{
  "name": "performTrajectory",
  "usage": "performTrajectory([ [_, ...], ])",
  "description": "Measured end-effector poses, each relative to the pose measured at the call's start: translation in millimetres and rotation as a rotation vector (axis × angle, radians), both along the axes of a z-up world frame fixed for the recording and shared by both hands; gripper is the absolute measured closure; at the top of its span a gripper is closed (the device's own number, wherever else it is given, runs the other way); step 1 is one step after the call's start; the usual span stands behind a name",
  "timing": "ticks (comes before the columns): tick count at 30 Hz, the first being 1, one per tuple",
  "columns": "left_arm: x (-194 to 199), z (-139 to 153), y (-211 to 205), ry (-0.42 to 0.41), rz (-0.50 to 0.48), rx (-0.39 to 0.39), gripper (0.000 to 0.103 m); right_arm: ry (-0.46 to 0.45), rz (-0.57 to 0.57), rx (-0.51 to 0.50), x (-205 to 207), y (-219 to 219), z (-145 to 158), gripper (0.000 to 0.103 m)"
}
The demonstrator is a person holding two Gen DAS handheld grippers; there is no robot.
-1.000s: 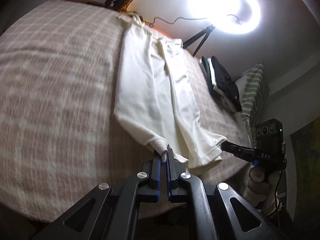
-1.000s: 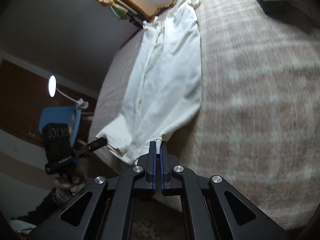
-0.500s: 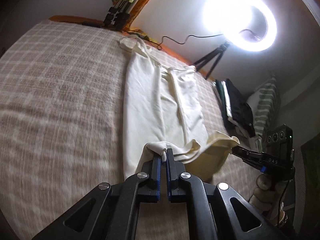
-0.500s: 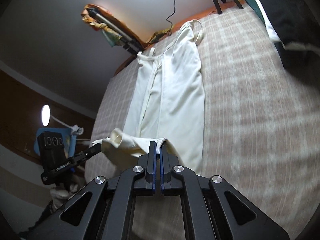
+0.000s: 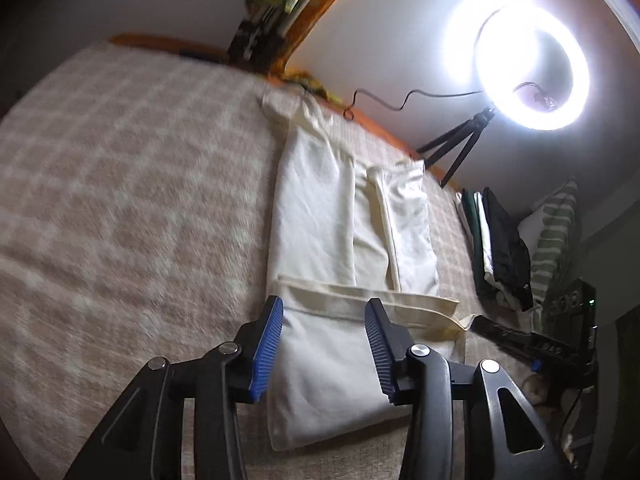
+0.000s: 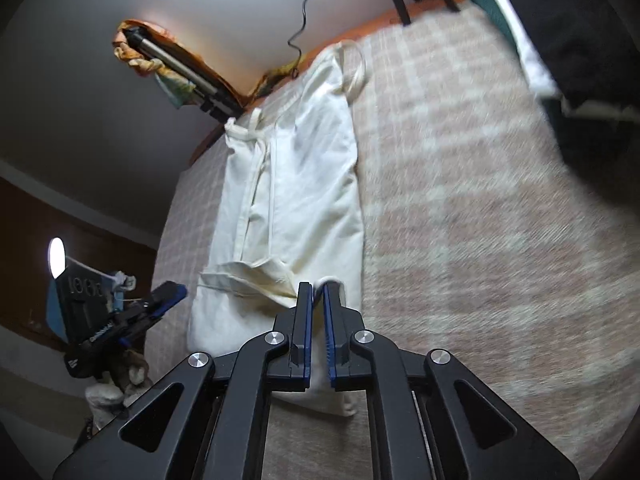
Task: Fold small clothes
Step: 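Fold the hem up toward the straps with both tools and release, then grasp the strap end of the tank top with both tools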
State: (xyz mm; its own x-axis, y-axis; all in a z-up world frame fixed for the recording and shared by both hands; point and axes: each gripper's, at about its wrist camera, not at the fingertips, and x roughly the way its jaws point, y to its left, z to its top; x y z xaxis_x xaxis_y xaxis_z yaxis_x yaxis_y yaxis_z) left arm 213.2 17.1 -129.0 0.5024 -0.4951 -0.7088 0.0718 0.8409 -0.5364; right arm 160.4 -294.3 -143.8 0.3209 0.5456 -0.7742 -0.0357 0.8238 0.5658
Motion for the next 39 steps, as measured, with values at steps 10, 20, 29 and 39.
performTrajectory([
  [10, -21.5, 1.4, -18.4, -0.049, -0.111, 0.062, 0.072, -0.020, 0.245, -0.089, -15.9, 39.5, -1.8, 0.094],
  [20, -10.0, -28.6, -18.4, -0.007, -0.049, 0.227, 0.074, -0.080, 0.238, -0.354, 23.4, 67.8, -23.5, 0.094],
  [29, 8.5, -16.3, 2.8, -0.050, -0.018, 0.221, 0.039, -0.129, 0.140, -0.275, 52.4, 37.8, -4.3, 0.068],
  [39, 96.3, -13.9, -9.7, -0.060, -0.069, 0.144, 0.031, -0.103, 0.113, -0.179, 122.3, 21.6, -18.5, 0.065],
])
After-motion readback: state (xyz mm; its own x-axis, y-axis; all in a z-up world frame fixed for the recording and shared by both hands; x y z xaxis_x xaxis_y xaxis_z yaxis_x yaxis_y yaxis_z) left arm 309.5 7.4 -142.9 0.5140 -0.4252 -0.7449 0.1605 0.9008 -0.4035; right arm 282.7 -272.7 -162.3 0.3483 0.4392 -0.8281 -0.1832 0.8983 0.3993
